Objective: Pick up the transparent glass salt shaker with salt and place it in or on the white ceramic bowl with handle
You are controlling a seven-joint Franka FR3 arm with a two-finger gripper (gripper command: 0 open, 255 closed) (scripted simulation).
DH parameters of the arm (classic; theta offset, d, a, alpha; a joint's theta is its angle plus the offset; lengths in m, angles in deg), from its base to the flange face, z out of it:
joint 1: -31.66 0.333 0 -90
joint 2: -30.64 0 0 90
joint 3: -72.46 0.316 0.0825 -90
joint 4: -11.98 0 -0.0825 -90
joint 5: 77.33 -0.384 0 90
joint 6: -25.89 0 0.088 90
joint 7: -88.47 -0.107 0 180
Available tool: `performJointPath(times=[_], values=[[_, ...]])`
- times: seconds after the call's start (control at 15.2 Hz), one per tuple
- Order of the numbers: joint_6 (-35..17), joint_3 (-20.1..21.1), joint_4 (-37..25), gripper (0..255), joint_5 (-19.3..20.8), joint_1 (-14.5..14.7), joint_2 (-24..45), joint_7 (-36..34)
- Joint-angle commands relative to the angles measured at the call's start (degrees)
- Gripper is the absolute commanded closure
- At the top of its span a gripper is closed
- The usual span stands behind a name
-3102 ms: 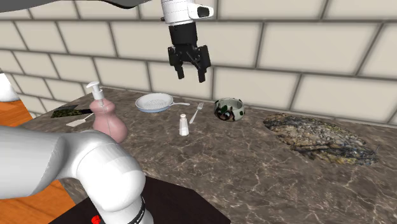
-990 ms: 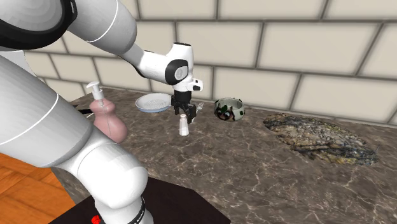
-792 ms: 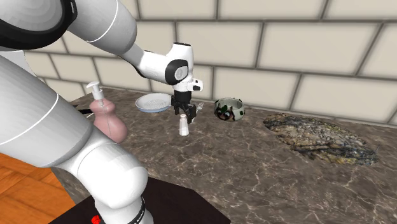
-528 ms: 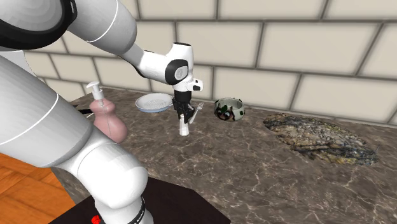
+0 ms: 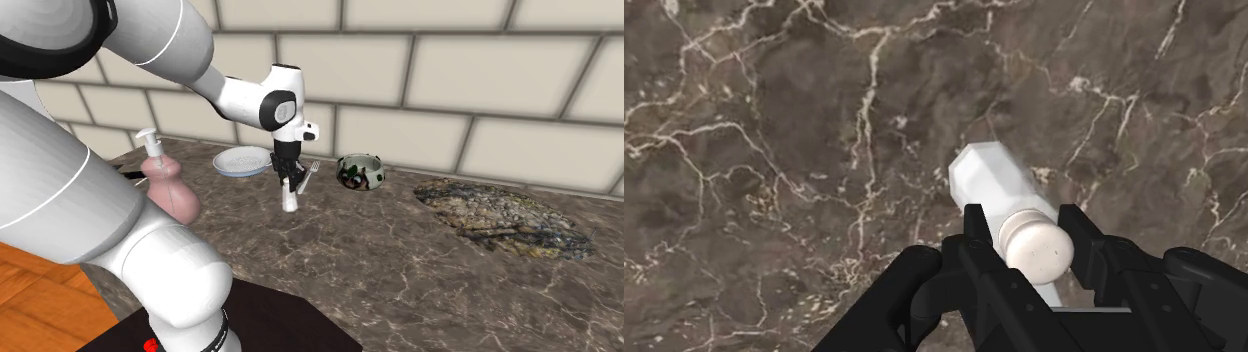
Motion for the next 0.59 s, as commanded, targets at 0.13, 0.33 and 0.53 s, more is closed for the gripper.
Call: performJointPath(times=[0.13,0.33,0.53], values=[[3.4,-0.2,-1.7,255,0.2,0.0,-1.7,-0.3],[6.1,-0.4,-3.2,255,0.4,-0.1,-2.9,-0.4],[8.7,-0.6,-4.8,255,0.5,-0.1,-3.8,-0.6]])
